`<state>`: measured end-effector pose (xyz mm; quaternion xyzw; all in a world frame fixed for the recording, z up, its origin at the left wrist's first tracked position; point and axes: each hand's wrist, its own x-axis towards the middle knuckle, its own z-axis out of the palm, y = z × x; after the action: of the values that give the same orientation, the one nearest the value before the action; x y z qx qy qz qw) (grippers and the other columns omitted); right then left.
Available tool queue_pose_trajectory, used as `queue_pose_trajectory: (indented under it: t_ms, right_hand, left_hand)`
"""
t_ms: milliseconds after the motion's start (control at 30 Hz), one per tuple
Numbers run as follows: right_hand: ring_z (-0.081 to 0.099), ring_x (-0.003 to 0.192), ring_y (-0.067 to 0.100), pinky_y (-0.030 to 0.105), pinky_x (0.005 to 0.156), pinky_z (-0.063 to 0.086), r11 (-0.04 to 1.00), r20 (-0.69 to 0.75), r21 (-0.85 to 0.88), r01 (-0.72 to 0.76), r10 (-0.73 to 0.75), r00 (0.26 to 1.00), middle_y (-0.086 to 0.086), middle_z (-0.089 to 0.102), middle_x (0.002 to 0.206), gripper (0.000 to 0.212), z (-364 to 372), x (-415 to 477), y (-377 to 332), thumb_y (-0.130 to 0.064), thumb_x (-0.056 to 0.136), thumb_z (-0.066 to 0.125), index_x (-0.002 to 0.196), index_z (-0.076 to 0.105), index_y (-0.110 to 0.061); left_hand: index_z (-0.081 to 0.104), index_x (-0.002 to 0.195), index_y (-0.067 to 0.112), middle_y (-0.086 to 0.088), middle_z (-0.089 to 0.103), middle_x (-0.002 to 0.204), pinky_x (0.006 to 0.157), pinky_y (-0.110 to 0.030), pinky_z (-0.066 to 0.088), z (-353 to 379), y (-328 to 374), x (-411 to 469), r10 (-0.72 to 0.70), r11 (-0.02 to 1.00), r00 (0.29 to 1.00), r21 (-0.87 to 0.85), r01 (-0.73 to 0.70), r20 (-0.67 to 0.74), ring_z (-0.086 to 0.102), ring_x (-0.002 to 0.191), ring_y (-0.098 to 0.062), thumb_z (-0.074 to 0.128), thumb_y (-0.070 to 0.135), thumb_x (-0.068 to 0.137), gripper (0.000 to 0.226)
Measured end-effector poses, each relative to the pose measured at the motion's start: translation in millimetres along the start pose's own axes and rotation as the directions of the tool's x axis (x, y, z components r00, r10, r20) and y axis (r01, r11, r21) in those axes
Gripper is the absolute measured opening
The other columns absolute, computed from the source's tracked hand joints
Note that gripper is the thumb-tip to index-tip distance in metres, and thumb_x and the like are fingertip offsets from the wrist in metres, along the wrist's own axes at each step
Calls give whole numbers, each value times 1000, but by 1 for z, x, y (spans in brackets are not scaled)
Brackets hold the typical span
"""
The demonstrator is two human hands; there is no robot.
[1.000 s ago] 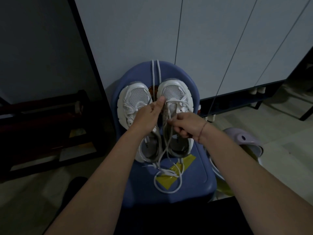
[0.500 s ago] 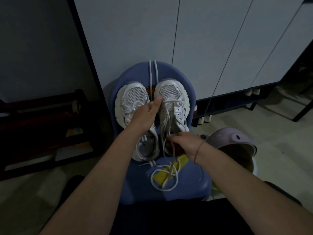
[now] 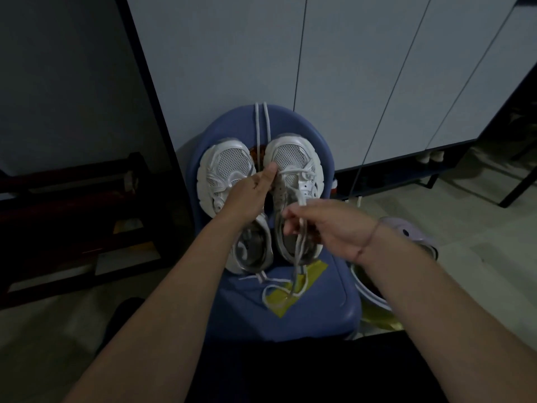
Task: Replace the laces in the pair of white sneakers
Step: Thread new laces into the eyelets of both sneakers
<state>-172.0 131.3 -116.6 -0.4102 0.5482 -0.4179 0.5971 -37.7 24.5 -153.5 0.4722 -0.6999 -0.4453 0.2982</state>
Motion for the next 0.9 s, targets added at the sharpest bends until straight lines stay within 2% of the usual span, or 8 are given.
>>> queue_pose_trajectory:
  t_ms: [67, 200, 333, 400, 567, 667, 800, 900]
  right_hand:
    - [63, 65, 10, 19, 66, 51, 991, 85, 124, 50, -61, 994, 3, 68, 66, 19, -10, -23, -19, -17, 92, 47, 82, 62, -9]
    - [65, 70, 16, 39, 89, 52, 922, 178, 381, 71, -148, 973, 6, 67, 77, 27, -24, -52, -33, -21, 87, 45, 80, 69, -11]
    - [65, 73, 13, 37, 86, 56, 833, 216, 539, 128, -283, 934, 2, 68, 81, 35, -30, -67, -43, -23, 92, 38, 84, 71, -14]
    - [66, 76, 12, 35, 84, 56, 793, 229, 594, 134, -327, 917, 1, 69, 83, 37, -31, -69, -47, -23, 93, 36, 87, 71, -13]
    - [67, 69, 13, 33, 78, 58, 793, 110, 581, 184, -301, 947, 4, 70, 79, 37, -27, -69, -47, -21, 92, 38, 83, 73, -10]
    - [67, 68, 14, 33, 76, 59, 806, 86, 569, 166, -259, 962, 6, 70, 80, 37, -24, -64, -42, -21, 92, 40, 83, 74, -9]
    - [67, 64, 14, 32, 73, 58, 840, 72, 525, 136, -203, 977, 9, 70, 78, 44, -19, -54, -33, -20, 97, 37, 78, 75, -8]
    - [67, 63, 15, 32, 72, 58, 887, 97, 448, 110, -171, 981, 10, 70, 77, 47, -11, -52, -27, -21, 101, 32, 86, 73, -4]
  left_hand:
    - [58, 133, 28, -4, 62, 133, 111, -39, 37, 0, 1, 1, -2, 1000, 1000, 8, 2, -6, 53, 125, -21, 21, 83, 76, 88]
    - [62, 128, 30, 1, 61, 132, 112, -36, 36, 1, 0, -2, 9, 999, 1000, -41, -9, -5, 53, 125, -17, 30, 81, 85, 74]
    - [67, 103, 38, 1, 69, 117, 107, -44, 43, 4, 0, -6, 50, 997, 998, -57, -51, -24, 61, 114, -18, 31, 85, 76, 65]
    - [70, 109, 32, -1, 71, 114, 106, -43, 42, 5, -2, -7, 85, 996, 996, -15, -86, -28, 61, 113, -20, 30, 80, 84, 68]
    - [67, 92, 33, 3, 71, 103, 99, -37, 45, 5, -2, -13, 138, 986, 990, 91, -137, -9, 63, 106, -20, 29, 63, 98, 49]
    - [69, 95, 24, 4, 69, 99, 92, -31, 44, 8, 1, -17, 159, 987, 986, -21, -161, -53, 63, 102, -15, 36, 56, 100, 46]
    - [68, 78, 17, 4, 67, 71, 72, -23, 48, 15, 25, -32, 168, 976, 976, -116, -184, -139, 63, 70, -8, 41, 50, 101, 48]
    - [65, 68, 17, 8, 62, 47, 52, -15, 46, 19, 46, -44, 1, 964, 1000, -267, 4, 19, 59, 46, 0, 30, 48, 103, 58]
